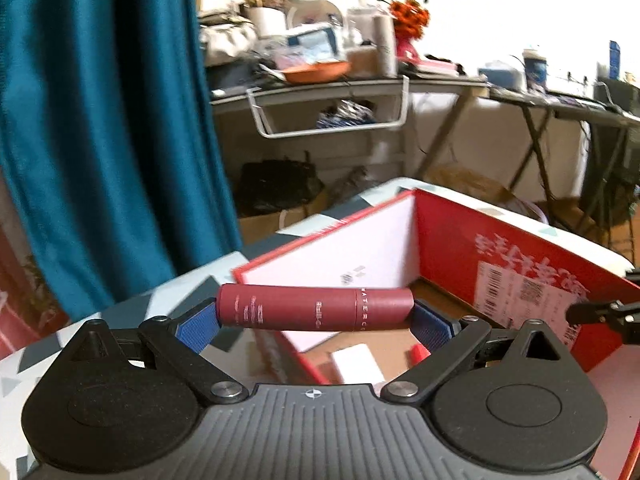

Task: Organize rigid objects
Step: 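Lift the dark red tube with the left gripper and carry it over the red box, then open the left gripper to drop the tube into the box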

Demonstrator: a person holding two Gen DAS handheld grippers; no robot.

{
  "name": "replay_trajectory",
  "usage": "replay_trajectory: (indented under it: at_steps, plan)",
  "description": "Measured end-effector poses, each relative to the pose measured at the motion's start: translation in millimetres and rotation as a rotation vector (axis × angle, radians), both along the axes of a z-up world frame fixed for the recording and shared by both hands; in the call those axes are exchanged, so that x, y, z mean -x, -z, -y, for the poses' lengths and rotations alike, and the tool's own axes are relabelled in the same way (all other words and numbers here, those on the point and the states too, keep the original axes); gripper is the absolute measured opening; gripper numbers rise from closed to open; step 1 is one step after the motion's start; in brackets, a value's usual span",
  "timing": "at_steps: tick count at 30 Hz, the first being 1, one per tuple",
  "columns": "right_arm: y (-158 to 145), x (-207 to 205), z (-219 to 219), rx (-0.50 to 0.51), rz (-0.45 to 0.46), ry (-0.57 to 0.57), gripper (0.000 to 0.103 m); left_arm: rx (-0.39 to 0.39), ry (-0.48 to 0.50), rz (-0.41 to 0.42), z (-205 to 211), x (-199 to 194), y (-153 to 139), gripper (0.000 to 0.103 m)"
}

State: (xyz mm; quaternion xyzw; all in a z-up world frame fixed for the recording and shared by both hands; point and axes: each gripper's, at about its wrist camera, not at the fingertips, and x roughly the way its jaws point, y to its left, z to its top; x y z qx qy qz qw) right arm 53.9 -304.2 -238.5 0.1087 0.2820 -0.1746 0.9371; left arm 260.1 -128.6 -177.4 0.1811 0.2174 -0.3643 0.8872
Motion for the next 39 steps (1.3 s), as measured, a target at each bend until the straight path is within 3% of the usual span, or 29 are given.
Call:
replay_trajectory:
  at_steps: [2,4,22,33,39]
  plan:
    - [-0.5,-0.3,0.6,0.003,-0.006,0.000,0.020,-0.023,0.018,-0.001,3.3,0.1,6.3,0.100]
    - [-1.3,-0.8,1.1,0.020,-0.021,0.017,0.010,-0.038,0.027,0.004,7.3,-2.6,8.3,0.100]
    - [-7.7,-8.2,1.8,0.044,-0.075,-0.002,0.009,-0.096,0.080,-0.029,37.2,-15.2,9.3,0.100]
    - [-10.0,-11.6,3.8,0.037,-0.096,-0.009,0.009,-0.042,0.070,-0.063,32.3,-24.5,-2.8,0.100]
    - [-10.8,-12.5,4.3,0.032,-0.102,-0.007,0.009,0.018,-0.008,-0.072,-2.4,-28.1,-15.5,0.100]
